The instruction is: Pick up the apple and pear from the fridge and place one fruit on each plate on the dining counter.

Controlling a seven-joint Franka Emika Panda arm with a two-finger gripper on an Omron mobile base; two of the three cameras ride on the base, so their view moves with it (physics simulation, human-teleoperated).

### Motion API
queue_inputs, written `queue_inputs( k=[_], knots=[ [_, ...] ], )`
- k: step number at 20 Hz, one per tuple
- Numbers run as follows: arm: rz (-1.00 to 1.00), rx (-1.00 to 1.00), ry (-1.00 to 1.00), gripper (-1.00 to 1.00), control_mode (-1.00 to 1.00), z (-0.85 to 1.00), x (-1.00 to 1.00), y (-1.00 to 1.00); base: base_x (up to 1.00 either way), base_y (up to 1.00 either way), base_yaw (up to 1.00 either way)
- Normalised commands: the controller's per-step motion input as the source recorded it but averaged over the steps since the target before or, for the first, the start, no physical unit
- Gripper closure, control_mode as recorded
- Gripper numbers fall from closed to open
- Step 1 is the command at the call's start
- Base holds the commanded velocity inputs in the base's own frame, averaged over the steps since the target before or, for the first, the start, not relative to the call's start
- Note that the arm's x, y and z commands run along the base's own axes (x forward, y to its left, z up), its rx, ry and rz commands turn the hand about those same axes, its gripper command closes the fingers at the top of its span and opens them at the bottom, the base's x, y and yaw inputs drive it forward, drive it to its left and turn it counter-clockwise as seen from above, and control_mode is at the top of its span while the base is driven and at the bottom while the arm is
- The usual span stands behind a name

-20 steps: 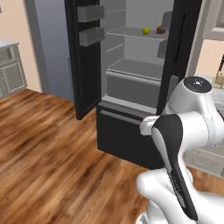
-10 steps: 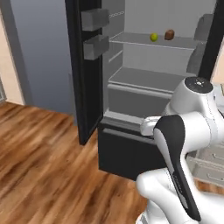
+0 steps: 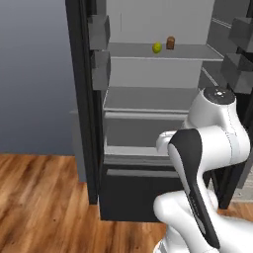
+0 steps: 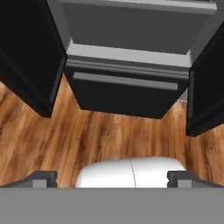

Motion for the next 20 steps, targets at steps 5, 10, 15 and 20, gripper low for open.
queue_inputs(
  k=[5, 10, 15, 20],
  knots=[
    [0.00, 0.00, 0.00, -1.00, 1.00, 0.00, 0.00, 0.00, -0.06, -0.08, -0.28],
    [0.00, 0.00, 0.00, -1.00, 1.00, 0.00, 0.00, 0.00, 0.54, 0.00, -0.50],
    [0.00, 0.00, 0.00, -1.00, 1.00, 0.00, 0.00, 0.00, 0.56, 0.00, -0.08],
    [0.00, 0.00, 0.00, -1.00, 1.00, 0.00, 0.00, 0.00, 0.44, 0.47, -0.13]
  ],
)
